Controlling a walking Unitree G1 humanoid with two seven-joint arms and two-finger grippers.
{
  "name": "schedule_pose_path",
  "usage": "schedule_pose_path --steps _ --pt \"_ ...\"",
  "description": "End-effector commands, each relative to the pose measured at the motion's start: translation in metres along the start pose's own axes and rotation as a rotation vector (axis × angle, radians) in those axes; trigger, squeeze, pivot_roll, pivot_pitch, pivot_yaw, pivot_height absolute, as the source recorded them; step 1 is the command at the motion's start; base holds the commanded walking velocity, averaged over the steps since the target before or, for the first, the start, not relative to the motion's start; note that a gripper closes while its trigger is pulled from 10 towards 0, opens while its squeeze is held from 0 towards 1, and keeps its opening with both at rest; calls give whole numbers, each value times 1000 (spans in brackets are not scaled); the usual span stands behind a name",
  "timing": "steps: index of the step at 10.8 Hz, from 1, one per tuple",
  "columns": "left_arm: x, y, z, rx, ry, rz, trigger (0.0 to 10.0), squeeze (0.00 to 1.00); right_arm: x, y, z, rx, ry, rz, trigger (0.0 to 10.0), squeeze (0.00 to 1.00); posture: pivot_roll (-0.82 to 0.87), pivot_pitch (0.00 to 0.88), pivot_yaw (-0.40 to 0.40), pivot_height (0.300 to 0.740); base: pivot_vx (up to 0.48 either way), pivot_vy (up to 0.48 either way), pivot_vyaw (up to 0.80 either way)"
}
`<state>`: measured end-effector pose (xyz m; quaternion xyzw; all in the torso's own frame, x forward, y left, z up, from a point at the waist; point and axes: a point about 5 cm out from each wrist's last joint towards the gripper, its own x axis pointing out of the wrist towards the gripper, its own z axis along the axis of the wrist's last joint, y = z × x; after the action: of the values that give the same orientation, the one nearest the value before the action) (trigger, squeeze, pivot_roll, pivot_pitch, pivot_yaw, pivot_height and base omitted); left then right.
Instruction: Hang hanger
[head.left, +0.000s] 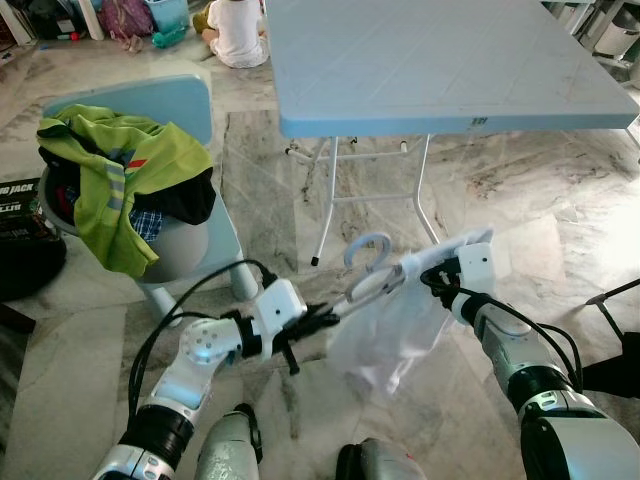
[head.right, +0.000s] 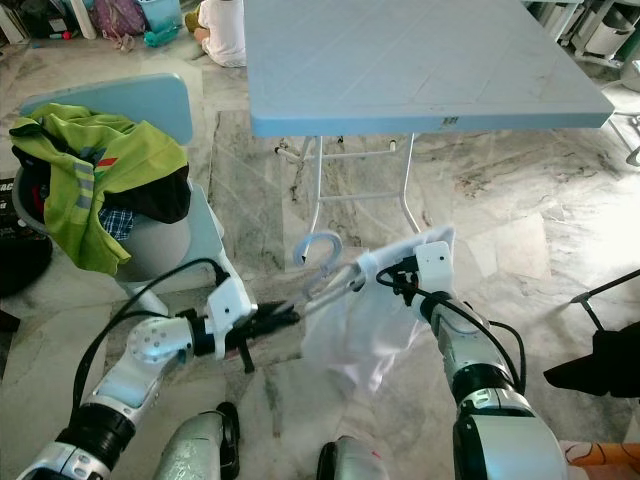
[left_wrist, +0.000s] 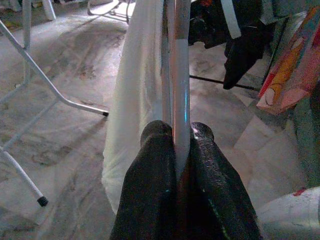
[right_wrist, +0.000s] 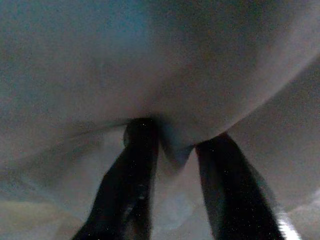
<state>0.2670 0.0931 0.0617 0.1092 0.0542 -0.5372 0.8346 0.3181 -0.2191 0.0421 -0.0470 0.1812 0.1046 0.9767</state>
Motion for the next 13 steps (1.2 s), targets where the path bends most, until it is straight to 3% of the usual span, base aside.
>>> schedule_pose_path --steps 1,4,7,11,13 --pt "3 5 16 49 -73 7 0 0 -1 -4 -1 10 15 -22 0 0 37 133 -67 740 0 0 0" --pt "2 4 16 48 -73 2 0 0 -2 -8 -1 17 12 -50 0 0 36 134 -62 740 0 0 0" --pt "0 6 15 58 -62 15 0 0 -8 -25 3 -1 -26 -164 0 0 38 138 -57 740 0 0 0" --pt "-11 9 3 58 -20 61 0 0 -19 -38 -1 -47 -39 -162 0 0 29 146 -54 740 0 0 0" --pt "-14 8 -3 53 -1 80 0 0 -21 -48 15 4 -143 -231 0 0 32 147 -53 740 0 0 0"
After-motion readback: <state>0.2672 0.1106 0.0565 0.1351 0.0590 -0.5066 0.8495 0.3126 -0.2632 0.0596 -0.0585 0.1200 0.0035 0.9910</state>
